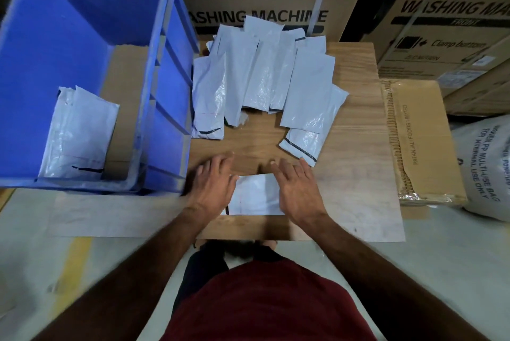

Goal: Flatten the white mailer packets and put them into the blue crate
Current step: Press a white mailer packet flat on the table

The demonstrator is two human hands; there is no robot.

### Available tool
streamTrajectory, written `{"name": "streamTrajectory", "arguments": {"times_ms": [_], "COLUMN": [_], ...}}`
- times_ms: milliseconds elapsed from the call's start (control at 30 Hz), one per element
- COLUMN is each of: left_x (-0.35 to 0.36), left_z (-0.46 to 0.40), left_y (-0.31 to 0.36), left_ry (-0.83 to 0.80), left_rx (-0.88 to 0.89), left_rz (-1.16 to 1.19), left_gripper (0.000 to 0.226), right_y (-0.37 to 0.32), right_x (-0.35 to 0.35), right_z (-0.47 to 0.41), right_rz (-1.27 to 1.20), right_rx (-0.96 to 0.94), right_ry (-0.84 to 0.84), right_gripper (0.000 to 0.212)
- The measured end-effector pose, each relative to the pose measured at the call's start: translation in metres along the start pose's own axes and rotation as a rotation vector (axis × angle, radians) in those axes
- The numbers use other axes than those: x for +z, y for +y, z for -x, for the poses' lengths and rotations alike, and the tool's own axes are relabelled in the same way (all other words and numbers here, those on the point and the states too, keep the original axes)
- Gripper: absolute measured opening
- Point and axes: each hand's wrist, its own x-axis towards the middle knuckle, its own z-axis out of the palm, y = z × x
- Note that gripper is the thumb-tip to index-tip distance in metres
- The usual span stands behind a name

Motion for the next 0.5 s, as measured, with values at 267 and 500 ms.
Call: {"name": "streamTrajectory", "arguments": {"times_ms": [267, 500], "left_x": [0.064, 0.079], "left_z": [0.038, 0.036], "left_y": [0.007, -0.003], "left_ry": [-0.058, -0.127], "left_rx": [0.113, 0.134], "left_rz": [-0.002, 0.007], "left_gripper": [0.067, 0.072], "right_y": [-0.044, -0.051], "right_x": [0.048, 0.067], "right_z": [0.024, 0.024], "right_rz": [-0.242, -0.318], "right_rx": [0.046, 0.113], "right_ry": [-0.089, -0.096], "right_gripper": [0.065, 0.068]}}
